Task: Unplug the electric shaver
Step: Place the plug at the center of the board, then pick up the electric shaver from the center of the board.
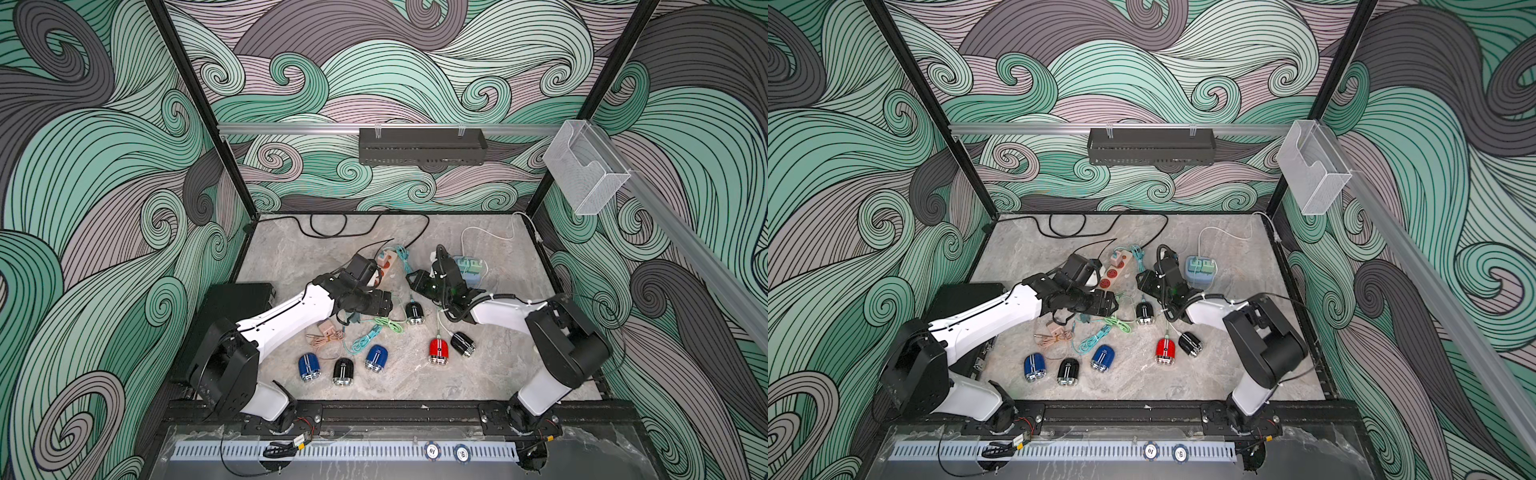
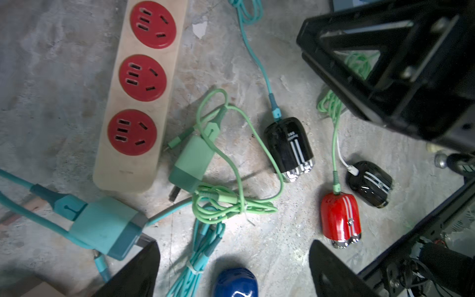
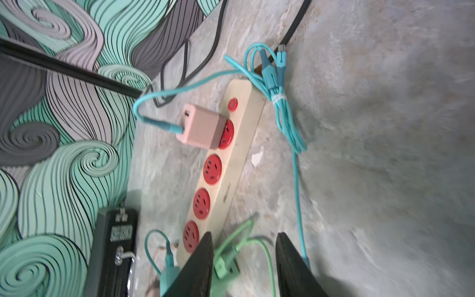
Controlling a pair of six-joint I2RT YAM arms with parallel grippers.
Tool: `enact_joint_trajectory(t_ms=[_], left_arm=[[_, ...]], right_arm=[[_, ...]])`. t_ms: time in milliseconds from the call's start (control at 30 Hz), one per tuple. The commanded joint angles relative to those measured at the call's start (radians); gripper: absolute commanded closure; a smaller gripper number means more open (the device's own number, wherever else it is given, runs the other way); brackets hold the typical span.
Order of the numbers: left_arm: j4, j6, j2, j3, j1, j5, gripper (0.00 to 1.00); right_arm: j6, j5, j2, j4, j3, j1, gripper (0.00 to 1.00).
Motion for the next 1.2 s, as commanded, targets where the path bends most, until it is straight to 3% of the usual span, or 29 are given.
enact_joint_trajectory(t_ms=[0, 167, 333, 600, 800, 1167], left_arm=[[-0.024, -0.075, 0.018, 0.064, -0.055, -0.051, 0.09], [-0.063, -0.170, 0.131, 0.175, -0.127, -0.157, 0.10], [-0.063, -0.292, 0.250, 0.248, -0.151, -0.207, 0.19], [-0.150, -0.349, 0.493, 0.464, -0.206, -0.297, 0.23], [-0.194, -0.371, 0.609, 0.562, -0.224, -0.326, 0.23], [-0.179, -0.364, 0.694, 0.600, -0.245, -0.301, 0.25]], right_arm=[[-0.141, -0.041, -0.099, -0.159, -0.056, -0.007, 0.60], [-0.234, -0.025, -0.295, -0.322, -0.141, -0.021, 0.63], [-0.299, 0.007, -0.509, -0.507, -0.204, -0.058, 0.63], [-0.305, 0.025, -0.782, -0.656, -0.300, -0.135, 0.63], [-0.303, 0.020, -0.845, -0.683, -0.327, -0.155, 0.63], [-0.303, 0.018, -0.872, -0.683, -0.349, -0.165, 0.63]])
